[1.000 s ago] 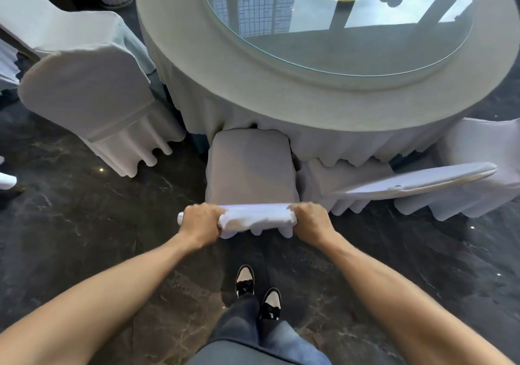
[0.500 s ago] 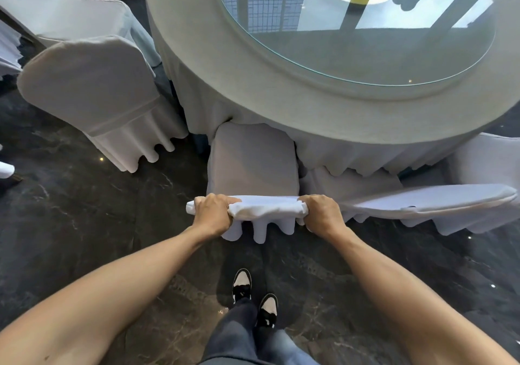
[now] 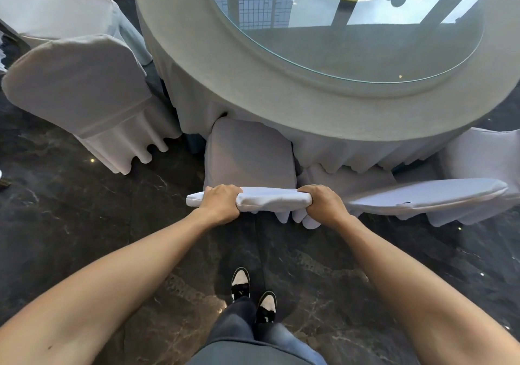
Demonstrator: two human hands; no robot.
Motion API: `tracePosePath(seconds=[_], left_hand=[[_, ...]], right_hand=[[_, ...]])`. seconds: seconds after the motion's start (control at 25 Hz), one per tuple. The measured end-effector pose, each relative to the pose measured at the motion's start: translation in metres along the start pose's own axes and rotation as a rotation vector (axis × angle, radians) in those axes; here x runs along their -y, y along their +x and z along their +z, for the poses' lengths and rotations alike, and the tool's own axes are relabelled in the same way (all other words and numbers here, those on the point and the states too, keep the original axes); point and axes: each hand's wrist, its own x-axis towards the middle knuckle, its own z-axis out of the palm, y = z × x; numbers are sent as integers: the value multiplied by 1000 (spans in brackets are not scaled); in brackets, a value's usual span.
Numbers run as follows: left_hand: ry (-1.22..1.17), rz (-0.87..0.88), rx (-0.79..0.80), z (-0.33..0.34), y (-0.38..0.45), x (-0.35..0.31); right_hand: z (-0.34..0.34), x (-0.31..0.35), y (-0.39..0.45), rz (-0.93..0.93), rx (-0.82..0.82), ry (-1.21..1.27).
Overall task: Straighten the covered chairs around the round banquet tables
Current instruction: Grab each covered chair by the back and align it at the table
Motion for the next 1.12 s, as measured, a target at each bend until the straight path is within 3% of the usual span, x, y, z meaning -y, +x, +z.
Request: tracePosePath(seconds=[0.24,0.64,0.96,1.12], left_hand=[[36,169,50,-9,0,-43],[241,266,298,-27,31,-119],[268,408,314,-18,74,-272],[230,432,276,-4,92,-395]], right_hand=[[0,-7,-12,-49,-77,84],[-30,-47,-38,-24,-83,78],[-112,-202,-82,110,-250,29],[-161,-313,-103,166,-321,52]])
